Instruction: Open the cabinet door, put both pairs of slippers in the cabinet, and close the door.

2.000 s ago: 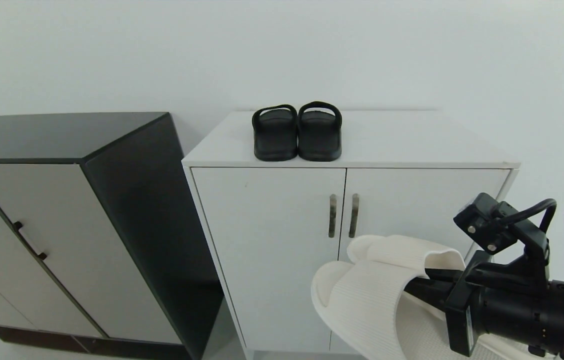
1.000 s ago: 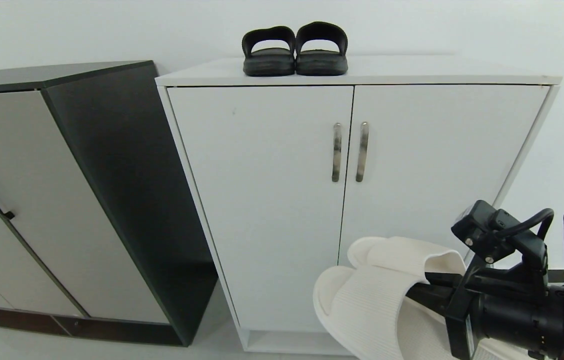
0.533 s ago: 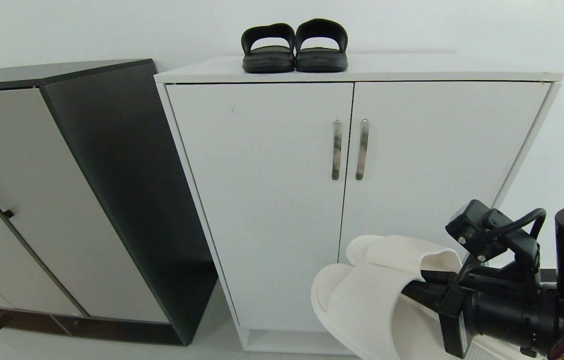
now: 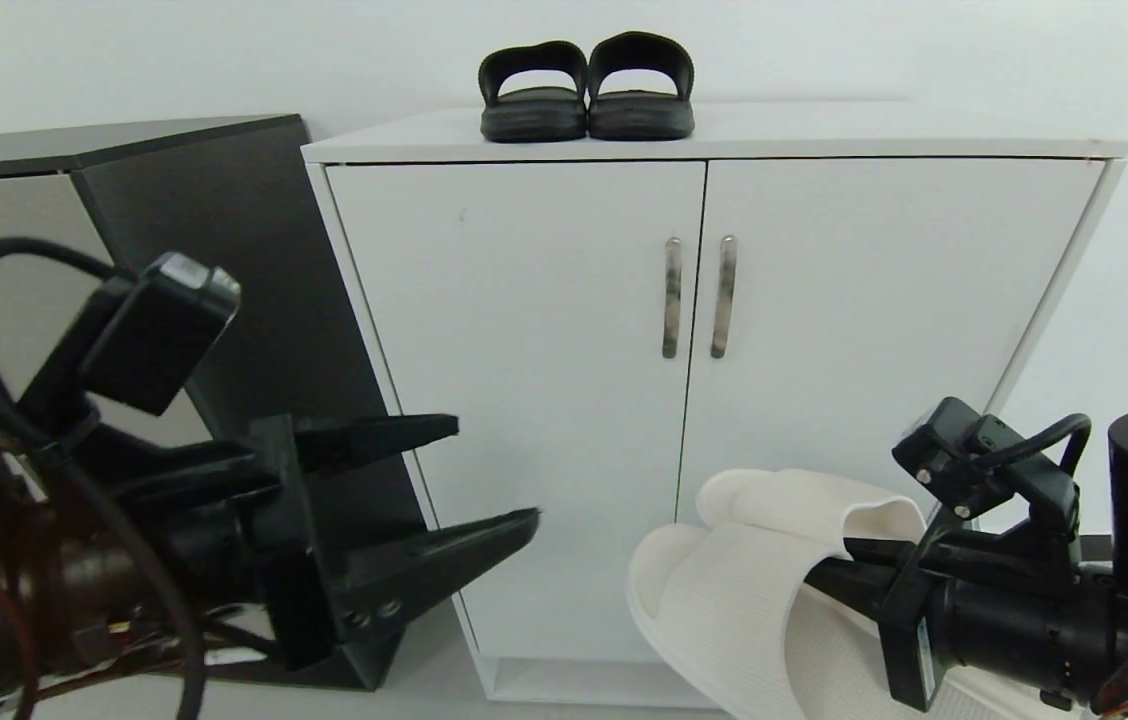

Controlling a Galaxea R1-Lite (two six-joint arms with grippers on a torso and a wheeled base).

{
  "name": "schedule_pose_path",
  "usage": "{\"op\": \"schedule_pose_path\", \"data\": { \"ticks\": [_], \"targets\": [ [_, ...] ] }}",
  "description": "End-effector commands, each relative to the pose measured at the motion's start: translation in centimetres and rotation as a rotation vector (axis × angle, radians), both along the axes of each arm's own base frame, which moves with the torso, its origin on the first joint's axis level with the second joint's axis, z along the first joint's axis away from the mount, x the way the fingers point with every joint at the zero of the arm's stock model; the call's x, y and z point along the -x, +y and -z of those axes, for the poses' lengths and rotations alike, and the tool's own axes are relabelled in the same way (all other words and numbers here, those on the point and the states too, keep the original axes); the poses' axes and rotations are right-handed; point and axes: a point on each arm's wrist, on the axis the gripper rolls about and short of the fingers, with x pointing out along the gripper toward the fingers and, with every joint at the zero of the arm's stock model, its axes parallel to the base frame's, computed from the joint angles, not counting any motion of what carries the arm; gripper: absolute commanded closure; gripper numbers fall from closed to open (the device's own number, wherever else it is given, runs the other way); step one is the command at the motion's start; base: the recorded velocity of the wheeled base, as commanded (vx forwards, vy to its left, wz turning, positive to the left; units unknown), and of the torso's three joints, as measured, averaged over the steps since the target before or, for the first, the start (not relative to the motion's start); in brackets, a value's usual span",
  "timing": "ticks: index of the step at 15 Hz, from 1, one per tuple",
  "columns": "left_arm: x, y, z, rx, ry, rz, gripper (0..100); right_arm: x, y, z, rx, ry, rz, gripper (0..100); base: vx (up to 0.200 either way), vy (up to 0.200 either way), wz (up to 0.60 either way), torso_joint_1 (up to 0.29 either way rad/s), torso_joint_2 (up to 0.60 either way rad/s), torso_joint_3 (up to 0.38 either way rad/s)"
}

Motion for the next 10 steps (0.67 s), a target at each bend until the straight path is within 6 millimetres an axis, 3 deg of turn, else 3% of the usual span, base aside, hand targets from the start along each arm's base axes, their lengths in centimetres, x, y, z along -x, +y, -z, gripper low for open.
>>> {"op": "schedule_pose_path", "data": {
  "ticks": [1, 6, 10],
  "targets": [
    [-3.1, -4.0, 0.0, -0.019, 0.041, 0.043, 0, -0.2, 0.2, 0.3, 0.008, 0.012, -0.001, 100, 0.000, 0.000, 0.00, 0.000, 0.00, 0.000],
    [-7.8, -9.3, -0.8, -0.003, 0.040, 0.083, 0, -0.4, 0.2, 0.4, 0.010, 0.017, 0.005, 100, 0.000, 0.000, 0.00, 0.000, 0.00, 0.000],
    [-10.6, -12.0, -2.6, 0.110, 0.086, 0.150, 0, -0.5, 0.0, 0.4, 0.009, 0.017, 0.011, 100, 0.000, 0.000, 0.00, 0.000, 0.00, 0.000]
  ]
}}
